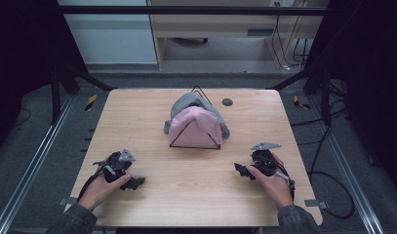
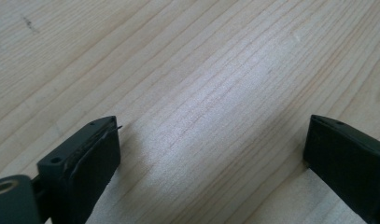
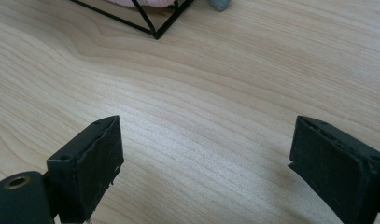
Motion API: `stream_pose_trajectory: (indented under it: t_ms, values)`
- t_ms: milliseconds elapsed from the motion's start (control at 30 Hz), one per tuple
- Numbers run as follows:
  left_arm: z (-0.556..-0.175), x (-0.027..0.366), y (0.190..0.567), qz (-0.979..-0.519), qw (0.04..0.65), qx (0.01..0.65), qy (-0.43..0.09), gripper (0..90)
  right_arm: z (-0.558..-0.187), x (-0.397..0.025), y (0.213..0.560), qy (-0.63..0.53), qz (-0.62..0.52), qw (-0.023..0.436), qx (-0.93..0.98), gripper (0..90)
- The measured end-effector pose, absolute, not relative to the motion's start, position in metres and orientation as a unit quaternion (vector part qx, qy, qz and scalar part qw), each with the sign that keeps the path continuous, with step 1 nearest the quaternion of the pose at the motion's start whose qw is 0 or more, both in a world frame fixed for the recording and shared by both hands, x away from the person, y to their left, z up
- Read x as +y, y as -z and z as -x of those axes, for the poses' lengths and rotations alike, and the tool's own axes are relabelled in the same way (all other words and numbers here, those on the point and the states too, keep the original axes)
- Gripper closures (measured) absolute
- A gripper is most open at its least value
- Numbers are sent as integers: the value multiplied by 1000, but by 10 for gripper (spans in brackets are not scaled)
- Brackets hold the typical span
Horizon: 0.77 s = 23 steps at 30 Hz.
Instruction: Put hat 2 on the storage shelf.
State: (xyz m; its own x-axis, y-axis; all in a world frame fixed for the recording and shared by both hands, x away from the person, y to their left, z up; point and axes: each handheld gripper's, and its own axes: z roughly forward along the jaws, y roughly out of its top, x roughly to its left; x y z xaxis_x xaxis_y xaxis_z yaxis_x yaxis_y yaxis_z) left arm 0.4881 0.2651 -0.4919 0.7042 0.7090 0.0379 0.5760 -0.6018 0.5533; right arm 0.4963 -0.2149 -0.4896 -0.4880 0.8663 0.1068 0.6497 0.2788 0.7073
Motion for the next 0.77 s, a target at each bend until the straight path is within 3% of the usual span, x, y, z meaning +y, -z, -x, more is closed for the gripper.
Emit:
stream_pose_trajectory:
  t_ms: [433, 767]
  values:
    - [-486, 264, 497, -880, 282, 360, -126, 0, -494, -208, 502, -346, -484, 141, 791, 63]
    - [-486, 263, 497, -879, 285, 361, -125, 0, -482, -201, 512, -345, -437, 193, 808, 22]
